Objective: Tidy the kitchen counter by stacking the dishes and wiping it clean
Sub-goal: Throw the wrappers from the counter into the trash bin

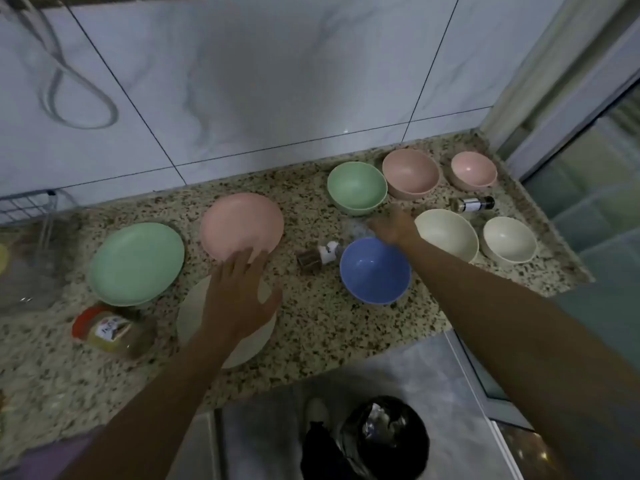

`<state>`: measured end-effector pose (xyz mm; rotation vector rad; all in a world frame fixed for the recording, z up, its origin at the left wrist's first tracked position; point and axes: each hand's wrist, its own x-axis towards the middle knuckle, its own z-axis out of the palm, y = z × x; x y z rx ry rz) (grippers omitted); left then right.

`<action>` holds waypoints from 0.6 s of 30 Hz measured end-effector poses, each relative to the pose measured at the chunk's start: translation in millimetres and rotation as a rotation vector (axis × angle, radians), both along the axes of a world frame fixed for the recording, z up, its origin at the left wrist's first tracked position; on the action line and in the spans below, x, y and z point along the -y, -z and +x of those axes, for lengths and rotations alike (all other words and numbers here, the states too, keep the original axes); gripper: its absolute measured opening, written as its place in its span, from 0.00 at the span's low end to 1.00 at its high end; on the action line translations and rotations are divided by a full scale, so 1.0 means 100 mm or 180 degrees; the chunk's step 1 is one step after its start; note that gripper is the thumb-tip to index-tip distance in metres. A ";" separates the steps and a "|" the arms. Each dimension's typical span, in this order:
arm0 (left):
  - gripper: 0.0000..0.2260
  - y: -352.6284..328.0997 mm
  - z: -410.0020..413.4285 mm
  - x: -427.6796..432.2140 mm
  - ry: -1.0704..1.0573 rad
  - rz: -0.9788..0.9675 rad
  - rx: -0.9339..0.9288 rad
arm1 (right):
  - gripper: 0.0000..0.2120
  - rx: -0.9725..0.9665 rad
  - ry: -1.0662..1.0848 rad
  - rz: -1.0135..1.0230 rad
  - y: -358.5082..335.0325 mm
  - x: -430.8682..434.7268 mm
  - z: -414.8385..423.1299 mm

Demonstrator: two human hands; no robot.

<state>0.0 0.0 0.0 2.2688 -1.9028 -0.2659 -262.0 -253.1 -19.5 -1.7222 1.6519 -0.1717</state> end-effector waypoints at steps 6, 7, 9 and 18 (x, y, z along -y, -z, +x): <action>0.34 0.38 -0.09 -0.06 0.0142 0.0455 -0.0102 | 0.28 0.0289 0.0423 0.0285 0.21 0.16 0.15; 0.34 0.43 -0.08 -0.05 0.0193 0.0528 -0.0111 | 0.25 0.0238 0.0386 0.0236 0.22 0.18 0.15; 0.31 0.53 -0.05 -0.07 0.0281 0.0602 -0.0149 | 0.24 0.0141 0.0396 0.0223 0.24 0.20 0.16; 0.28 0.64 0.00 -0.12 0.0320 0.0588 -0.0363 | 0.35 0.0283 0.0788 0.0089 0.20 0.30 0.13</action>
